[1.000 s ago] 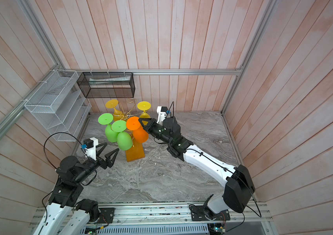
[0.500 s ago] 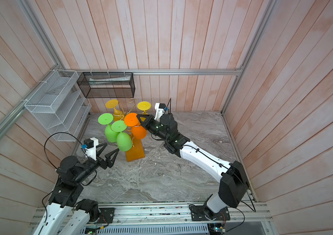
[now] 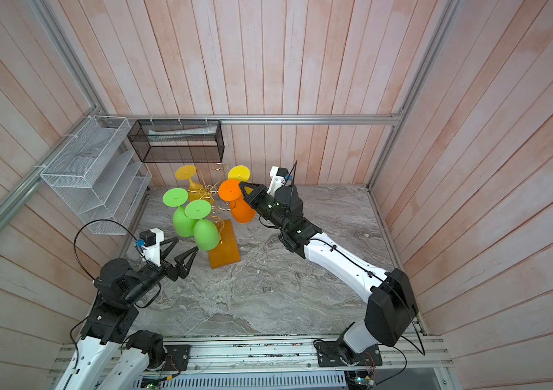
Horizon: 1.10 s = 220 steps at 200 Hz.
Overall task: Take the wine glass off the wine glass rack
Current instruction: Pick up the wine glass from the wine glass rack.
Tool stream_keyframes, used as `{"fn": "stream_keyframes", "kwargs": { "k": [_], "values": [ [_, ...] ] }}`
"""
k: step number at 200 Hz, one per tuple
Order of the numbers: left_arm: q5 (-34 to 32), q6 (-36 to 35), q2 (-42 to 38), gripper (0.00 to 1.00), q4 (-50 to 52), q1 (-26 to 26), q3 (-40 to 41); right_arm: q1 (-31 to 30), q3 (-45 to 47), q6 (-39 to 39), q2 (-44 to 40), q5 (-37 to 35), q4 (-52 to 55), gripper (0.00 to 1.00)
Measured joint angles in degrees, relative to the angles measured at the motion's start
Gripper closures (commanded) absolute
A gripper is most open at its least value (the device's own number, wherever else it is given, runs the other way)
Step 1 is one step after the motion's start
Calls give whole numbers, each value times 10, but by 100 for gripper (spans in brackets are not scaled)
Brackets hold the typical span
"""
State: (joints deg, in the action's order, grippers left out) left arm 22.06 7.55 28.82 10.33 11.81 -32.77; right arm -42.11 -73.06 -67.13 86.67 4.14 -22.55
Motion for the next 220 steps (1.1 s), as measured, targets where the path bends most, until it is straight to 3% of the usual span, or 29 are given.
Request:
{"fn": "stream_keyframes", "kwargs": {
  "k": [167,220],
  "values": [
    [-1,9,13,9,6,9,0,6,141,10,-133,-48,-3,100],
    [-29,21,32,9,39,30,-15,6,187,36,-169,-57,6,100]
  ]
}}
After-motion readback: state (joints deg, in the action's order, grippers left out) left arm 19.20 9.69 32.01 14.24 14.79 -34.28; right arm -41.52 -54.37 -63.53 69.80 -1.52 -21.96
